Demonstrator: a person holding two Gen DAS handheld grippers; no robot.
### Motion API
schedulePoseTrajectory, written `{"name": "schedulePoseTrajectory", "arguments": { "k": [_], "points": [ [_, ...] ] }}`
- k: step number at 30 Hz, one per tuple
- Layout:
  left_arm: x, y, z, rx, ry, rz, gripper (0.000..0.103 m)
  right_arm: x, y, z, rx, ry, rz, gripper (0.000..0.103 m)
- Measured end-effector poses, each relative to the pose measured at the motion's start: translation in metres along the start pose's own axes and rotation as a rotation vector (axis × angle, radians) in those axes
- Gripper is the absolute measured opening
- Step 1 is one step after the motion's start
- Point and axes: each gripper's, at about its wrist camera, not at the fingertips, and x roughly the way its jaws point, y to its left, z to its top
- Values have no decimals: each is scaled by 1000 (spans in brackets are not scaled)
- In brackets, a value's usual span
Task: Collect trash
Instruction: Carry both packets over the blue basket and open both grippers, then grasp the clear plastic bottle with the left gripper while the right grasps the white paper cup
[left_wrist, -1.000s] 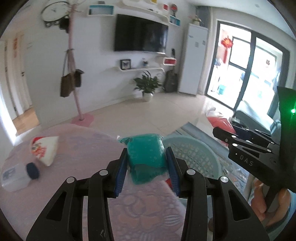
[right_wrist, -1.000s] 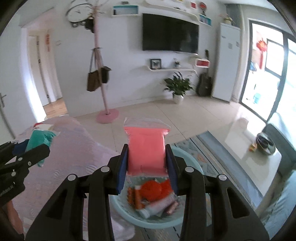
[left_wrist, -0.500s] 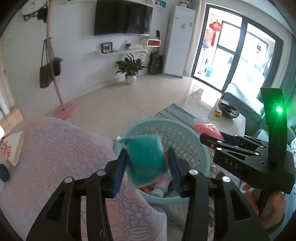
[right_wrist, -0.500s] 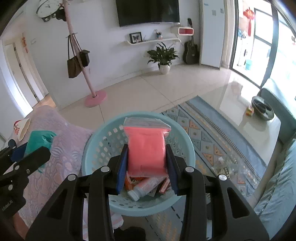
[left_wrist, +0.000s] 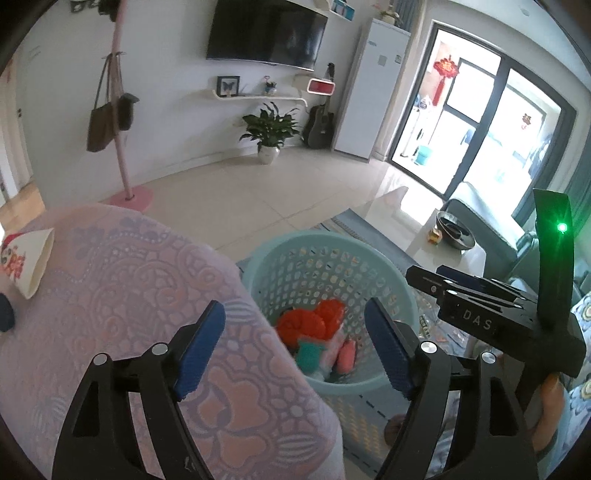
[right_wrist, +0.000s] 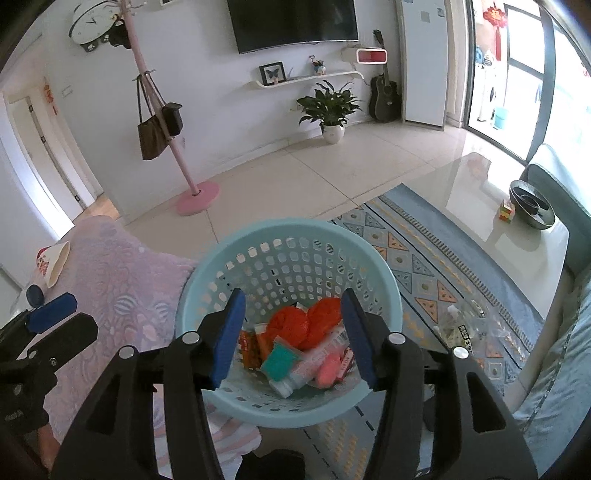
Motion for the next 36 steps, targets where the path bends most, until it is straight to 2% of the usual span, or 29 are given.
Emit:
{"name": "schedulePoseTrajectory", "arguments": {
  "k": [7, 11, 18, 25, 30, 34, 36],
  "points": [
    [-30, 26, -10, -34, -37, 19, 76, -19, 43, 4, -73, -38, 47, 50],
    [-52, 49, -14, -71, -71, 43, 76, -34, 81, 7, -145, -76, 98, 50],
    [-93, 99, -22, -135, -129, 111, 76, -49, 158, 6, -270, -124, 189, 56],
    [-136, 171, -27, -219, -182, 216, 76, -41, 220, 10, -310, -112, 282, 59],
    [-164, 226, -25, -257, -198, 300, 79, -35, 258, 13, -329, -123, 311, 59],
    [-175, 275, -20, -290, -197, 329, 82, -26, 289, 18, -360, -120, 331, 59],
    [-174, 296, -18, -310, -188, 317, 82, -20, 306, 20, -374, -113, 343, 59]
  ]
}}
